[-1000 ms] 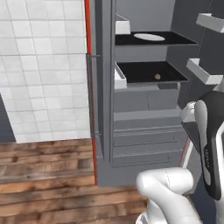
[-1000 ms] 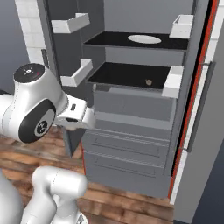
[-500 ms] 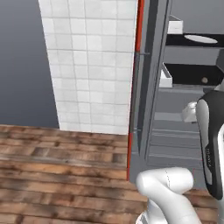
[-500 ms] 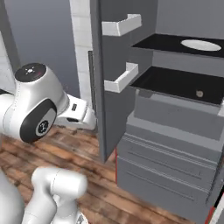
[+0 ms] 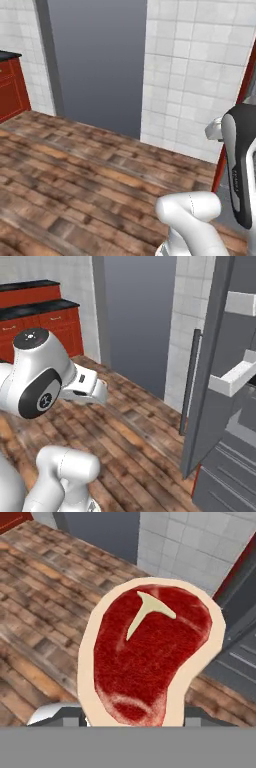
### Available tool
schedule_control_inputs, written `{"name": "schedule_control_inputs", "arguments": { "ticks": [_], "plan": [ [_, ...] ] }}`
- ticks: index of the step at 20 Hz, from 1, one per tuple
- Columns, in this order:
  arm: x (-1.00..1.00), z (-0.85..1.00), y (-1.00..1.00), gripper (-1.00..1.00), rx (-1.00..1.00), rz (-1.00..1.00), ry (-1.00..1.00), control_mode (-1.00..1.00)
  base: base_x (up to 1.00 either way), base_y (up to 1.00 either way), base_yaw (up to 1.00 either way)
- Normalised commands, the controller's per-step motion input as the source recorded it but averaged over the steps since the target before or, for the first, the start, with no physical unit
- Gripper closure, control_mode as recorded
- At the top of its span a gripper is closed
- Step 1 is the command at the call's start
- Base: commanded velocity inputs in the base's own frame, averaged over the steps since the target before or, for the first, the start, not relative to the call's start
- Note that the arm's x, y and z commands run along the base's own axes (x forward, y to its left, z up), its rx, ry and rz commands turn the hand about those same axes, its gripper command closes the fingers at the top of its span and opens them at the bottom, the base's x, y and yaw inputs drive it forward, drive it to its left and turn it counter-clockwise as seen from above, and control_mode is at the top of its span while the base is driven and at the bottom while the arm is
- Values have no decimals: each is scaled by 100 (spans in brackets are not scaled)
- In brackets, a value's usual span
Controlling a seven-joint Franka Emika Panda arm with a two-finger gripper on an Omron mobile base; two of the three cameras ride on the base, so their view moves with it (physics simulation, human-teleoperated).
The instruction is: Retrieve the steak from the fridge and place it on the cutting board.
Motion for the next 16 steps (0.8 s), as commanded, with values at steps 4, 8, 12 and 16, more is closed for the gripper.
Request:
{"name": "schedule_control_inputs", "arguments": {
  "ticks": [4, 8, 12, 16],
  "plan": [
    [0, 0, 0, 100, 0, 0, 0, 100, 0, 35, 51],
    [0, 0, 0, 100, 0, 0, 0, 100, 0, 33, 50],
    [0, 0, 0, 100, 0, 0, 0, 100, 0, 44, 49],
    [0, 0, 0, 100, 0, 0, 0, 100, -2, 85, 43]
  ]
}}
